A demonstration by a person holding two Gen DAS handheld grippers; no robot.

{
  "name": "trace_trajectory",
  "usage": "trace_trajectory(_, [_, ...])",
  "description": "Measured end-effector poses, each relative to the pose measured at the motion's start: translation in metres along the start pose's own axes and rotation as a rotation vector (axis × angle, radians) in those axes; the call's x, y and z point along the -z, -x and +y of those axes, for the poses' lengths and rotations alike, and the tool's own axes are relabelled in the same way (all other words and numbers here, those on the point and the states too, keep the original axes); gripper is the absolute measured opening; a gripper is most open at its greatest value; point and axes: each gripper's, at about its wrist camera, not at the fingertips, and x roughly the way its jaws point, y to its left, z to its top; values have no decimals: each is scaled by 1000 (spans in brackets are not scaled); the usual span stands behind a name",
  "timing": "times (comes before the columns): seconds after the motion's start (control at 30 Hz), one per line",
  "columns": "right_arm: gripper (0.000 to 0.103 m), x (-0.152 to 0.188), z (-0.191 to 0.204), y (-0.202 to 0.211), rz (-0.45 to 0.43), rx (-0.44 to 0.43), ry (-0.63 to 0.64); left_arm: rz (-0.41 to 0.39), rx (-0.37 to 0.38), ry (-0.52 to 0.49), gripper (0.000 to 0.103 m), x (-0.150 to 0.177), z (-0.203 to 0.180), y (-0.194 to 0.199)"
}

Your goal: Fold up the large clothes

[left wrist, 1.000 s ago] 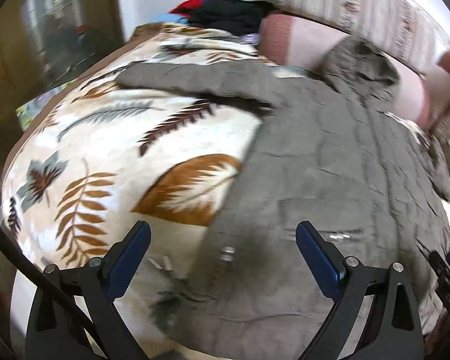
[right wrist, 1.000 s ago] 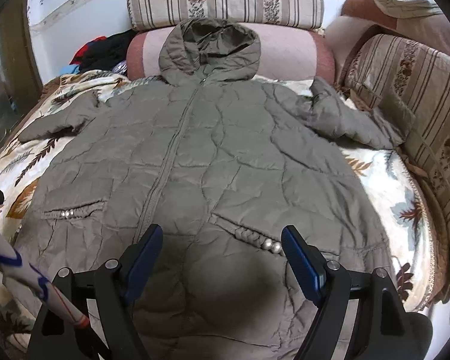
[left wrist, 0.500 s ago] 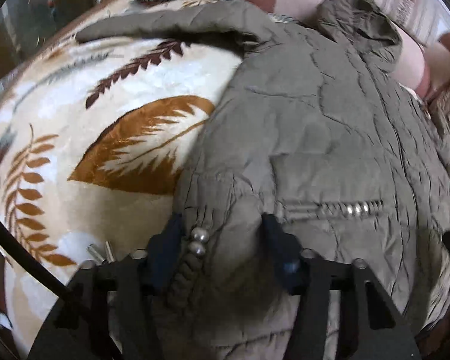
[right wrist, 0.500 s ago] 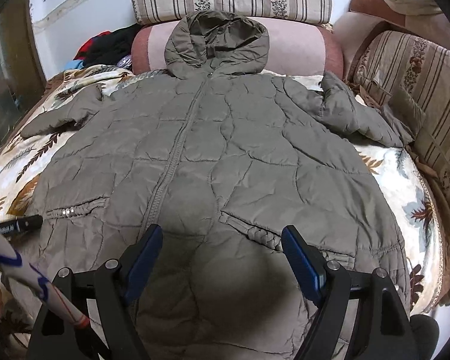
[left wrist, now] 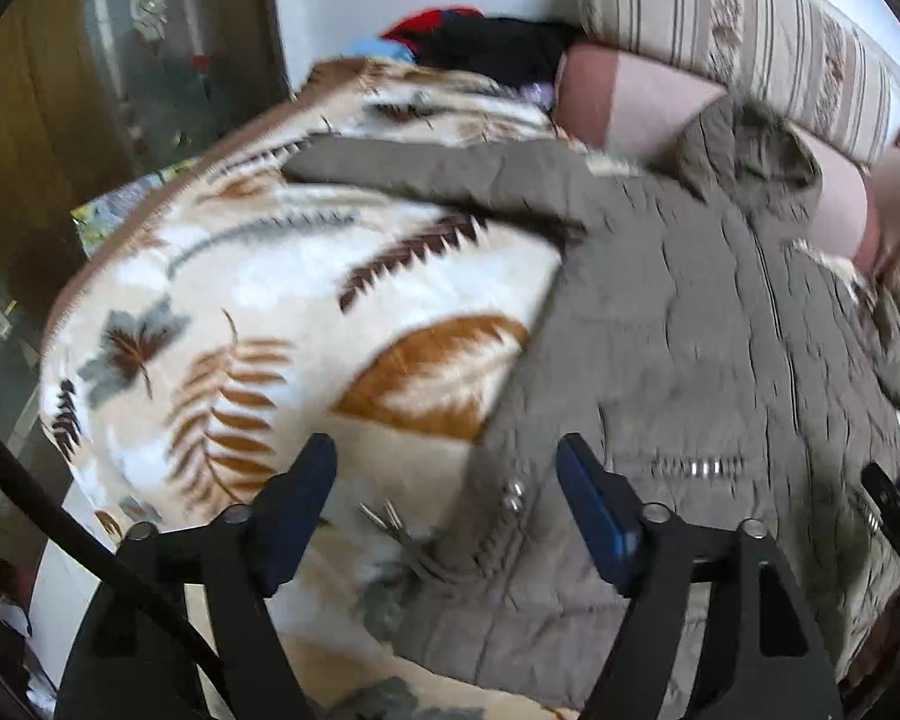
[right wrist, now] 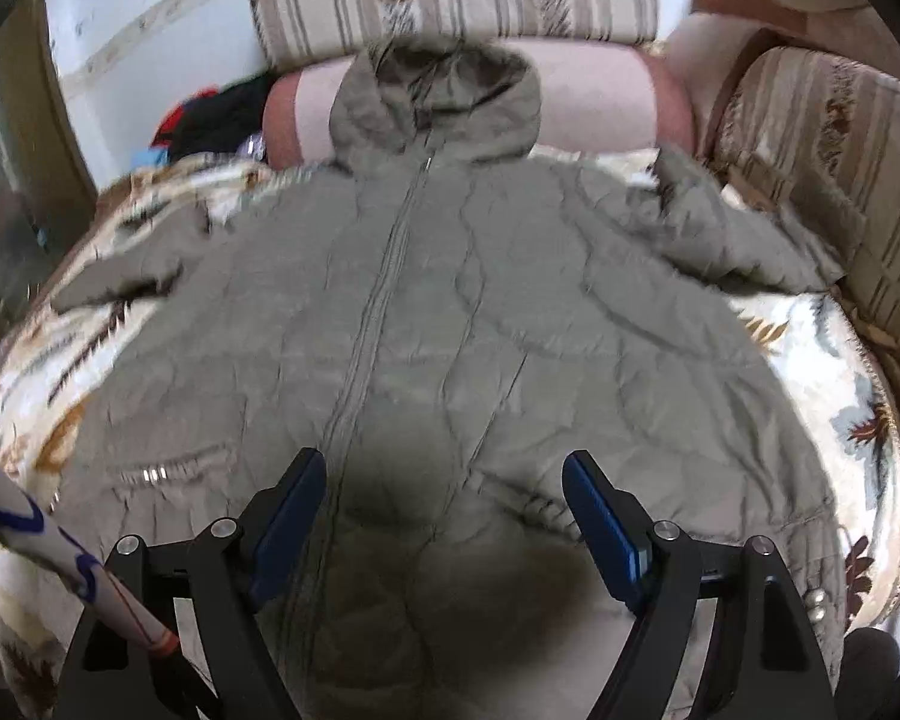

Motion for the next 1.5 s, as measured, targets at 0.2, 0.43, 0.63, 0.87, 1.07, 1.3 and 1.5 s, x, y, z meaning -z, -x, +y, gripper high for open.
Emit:
trace_trajectory(0.2, [85, 5, -14, 14, -14, 40, 2, -1, -7, -2, 77, -20, 10, -17])
trace_trajectory(0.43, [85, 8, -22, 31, -21, 78, 39, 59, 14, 65, 77, -61, 39, -62])
trace_trajectory(0.63, [85, -3, -6, 28, -16, 76, 86, 6, -77, 70, 77, -96, 61, -75])
trace_trajectory(0.87, [85, -11, 25, 11, 38, 70, 183, -29, -133, 74, 77, -116, 78, -89])
trace_trajectory(1.07, [85, -27, 58, 4, 51, 62, 274, -42, -126, 84, 77, -124, 86, -100])
trace_trajectory(1.3, [85, -43, 97, -18, 97, 0, 317, -20, -115, 85, 77, -131, 87, -119])
trace_trajectory(1.5, [85, -46, 109, -35, 131, -37, 330, -6, -97, 152, 77, -156, 102, -135])
